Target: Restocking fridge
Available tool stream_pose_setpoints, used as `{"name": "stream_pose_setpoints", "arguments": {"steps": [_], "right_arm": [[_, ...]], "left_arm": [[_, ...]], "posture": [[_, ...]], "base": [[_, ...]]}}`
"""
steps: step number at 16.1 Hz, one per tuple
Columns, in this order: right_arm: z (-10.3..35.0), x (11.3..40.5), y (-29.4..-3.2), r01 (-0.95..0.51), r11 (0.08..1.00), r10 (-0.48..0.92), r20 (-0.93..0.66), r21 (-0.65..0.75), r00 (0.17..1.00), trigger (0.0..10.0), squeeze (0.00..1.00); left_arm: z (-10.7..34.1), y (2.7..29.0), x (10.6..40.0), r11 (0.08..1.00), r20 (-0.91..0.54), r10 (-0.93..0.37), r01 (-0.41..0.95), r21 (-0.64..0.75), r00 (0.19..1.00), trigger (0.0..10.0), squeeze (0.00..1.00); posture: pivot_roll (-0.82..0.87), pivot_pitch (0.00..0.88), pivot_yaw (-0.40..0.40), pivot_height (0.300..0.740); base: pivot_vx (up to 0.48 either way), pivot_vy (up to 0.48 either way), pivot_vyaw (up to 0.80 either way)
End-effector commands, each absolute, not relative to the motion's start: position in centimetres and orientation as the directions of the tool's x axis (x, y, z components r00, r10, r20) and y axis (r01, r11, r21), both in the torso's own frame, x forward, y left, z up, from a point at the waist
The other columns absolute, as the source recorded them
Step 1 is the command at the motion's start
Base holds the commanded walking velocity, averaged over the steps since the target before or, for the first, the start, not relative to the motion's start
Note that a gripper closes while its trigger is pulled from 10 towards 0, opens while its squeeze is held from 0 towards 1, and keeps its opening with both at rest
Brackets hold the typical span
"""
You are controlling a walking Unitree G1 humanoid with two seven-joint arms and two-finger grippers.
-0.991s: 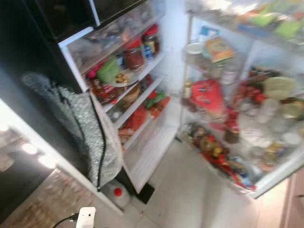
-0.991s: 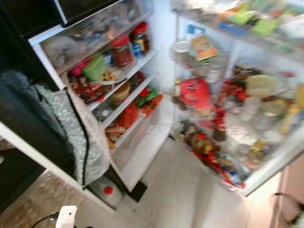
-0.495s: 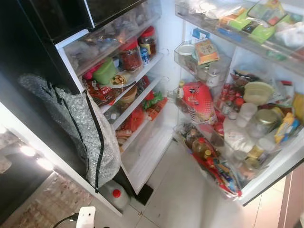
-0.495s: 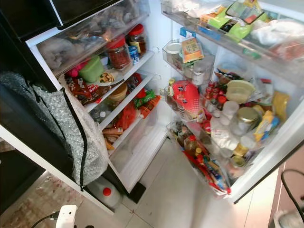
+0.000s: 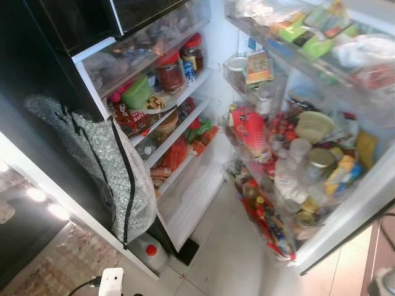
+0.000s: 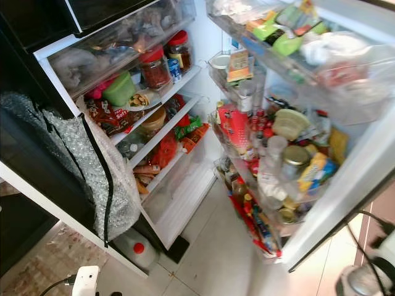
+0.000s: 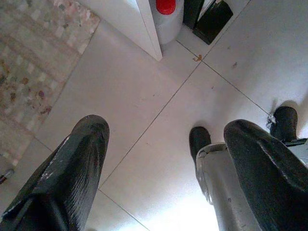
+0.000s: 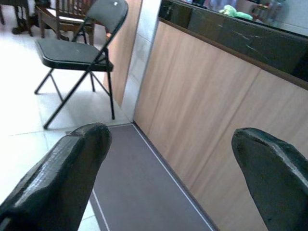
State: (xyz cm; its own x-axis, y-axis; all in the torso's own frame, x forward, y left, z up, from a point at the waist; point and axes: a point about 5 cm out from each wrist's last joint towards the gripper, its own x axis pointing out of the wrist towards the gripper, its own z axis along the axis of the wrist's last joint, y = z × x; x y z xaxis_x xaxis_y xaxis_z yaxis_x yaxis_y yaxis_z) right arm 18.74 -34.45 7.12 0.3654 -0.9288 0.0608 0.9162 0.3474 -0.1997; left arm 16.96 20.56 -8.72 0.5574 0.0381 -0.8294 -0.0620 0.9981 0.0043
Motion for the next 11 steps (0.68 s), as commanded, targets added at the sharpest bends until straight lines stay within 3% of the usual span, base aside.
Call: {"name": "stream_pose_setpoints", "arguments": {"steps": [1, 5, 7, 11], "right_arm": [[7.2, 18.9, -33.9, 0.909, 0.379, -0.917, 0.065, -0.172, 0.394, 10.0, 0.00], [6.7, 19.0, -33.6, 0.842, 0.510, -0.852, 0.034, -0.175, 0.523, 10.0, 0.00], [6.2, 19.0, -32.7, 0.728, 0.651, -0.743, 0.019, -0.216, 0.670, 10.0, 0.00], [5.7, 18.8, -29.8, 0.542, 0.813, -0.557, -0.010, -0.214, 0.831, 10.0, 0.00]], "left_arm": [[-8.9, 20.9, 16.5, 0.998, -0.838, 0.041, -0.066, 0.006, 0.543, 10.0, 0.00], [-8.9, 20.9, 16.5, 0.998, -0.839, 0.040, -0.063, 0.007, 0.543, 10.0, 0.00], [-8.9, 20.9, 16.5, 0.998, -0.840, 0.037, -0.058, 0.007, 0.541, 10.0, 0.00], [-8.8, 20.9, 16.6, 0.998, -0.840, 0.034, -0.055, 0.005, 0.541, 10.0, 0.00]], "posture": [[-0.11, 0.054, 0.123, 0.740], [-0.11, 0.046, 0.123, 0.740], [-0.12, 0.049, 0.124, 0.740], [-0.12, 0.056, 0.128, 0.740]], "base": [[0.000, 0.000, 0.00], [0.000, 0.000, 0.00], [0.000, 0.000, 0.00], [0.000, 0.000, 0.00]]}}
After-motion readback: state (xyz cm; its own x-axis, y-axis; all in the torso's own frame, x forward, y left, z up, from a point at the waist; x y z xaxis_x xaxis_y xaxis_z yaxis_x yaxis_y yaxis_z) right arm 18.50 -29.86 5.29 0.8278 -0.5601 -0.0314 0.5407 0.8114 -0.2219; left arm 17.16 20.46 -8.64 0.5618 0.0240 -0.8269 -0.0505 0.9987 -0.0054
